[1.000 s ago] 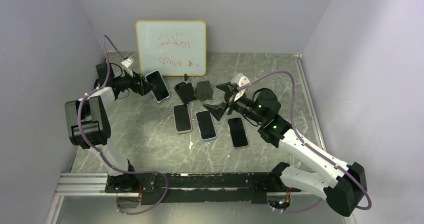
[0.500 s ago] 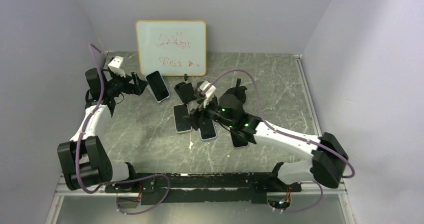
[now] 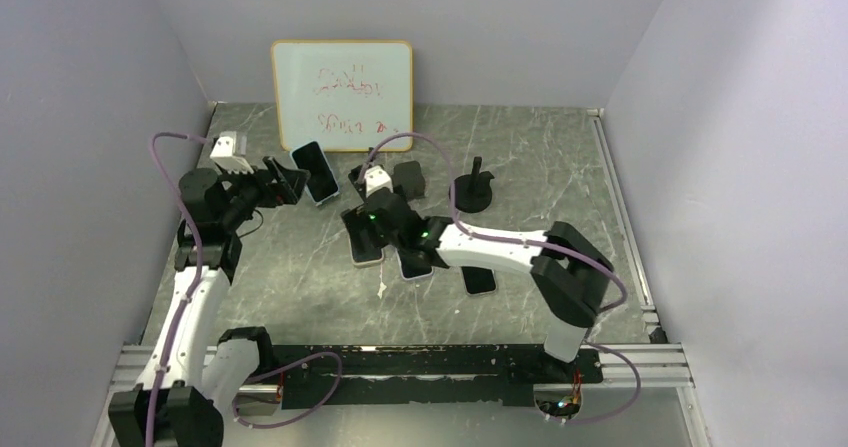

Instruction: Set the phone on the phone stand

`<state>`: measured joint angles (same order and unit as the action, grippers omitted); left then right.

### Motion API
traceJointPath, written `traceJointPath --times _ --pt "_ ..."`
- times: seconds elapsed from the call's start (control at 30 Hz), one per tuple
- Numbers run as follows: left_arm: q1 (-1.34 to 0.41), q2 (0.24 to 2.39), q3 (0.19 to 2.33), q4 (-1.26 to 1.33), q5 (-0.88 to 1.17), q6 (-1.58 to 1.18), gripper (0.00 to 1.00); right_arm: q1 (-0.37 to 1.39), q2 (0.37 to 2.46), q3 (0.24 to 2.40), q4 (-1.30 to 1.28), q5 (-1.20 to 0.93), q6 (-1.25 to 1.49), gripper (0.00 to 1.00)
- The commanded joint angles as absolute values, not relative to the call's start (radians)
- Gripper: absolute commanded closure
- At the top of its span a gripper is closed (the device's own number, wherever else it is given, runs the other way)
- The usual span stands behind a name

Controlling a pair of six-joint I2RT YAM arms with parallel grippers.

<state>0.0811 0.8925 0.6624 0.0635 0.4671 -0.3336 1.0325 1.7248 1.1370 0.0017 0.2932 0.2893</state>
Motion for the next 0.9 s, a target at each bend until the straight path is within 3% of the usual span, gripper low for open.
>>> traceJointPath --times 0.0,0.37,0.87 --pt "0.013 0.860 0.642 -0.094 0.319 -0.357 0.03 1.080 1.835 1.234 -0.075 0.361 0.404 0.00" --pt "-0.105 0.890 0.664 -0.141 0.296 -0.310 0.04 1.094 1.962 1.327 -0.181 0.474 0.541 0.00" --pt "-0.121 0.915 0.670 -0.152 0.295 -0.278 0.03 1.104 2.036 1.332 -0.136 0.418 0.553 0.00"
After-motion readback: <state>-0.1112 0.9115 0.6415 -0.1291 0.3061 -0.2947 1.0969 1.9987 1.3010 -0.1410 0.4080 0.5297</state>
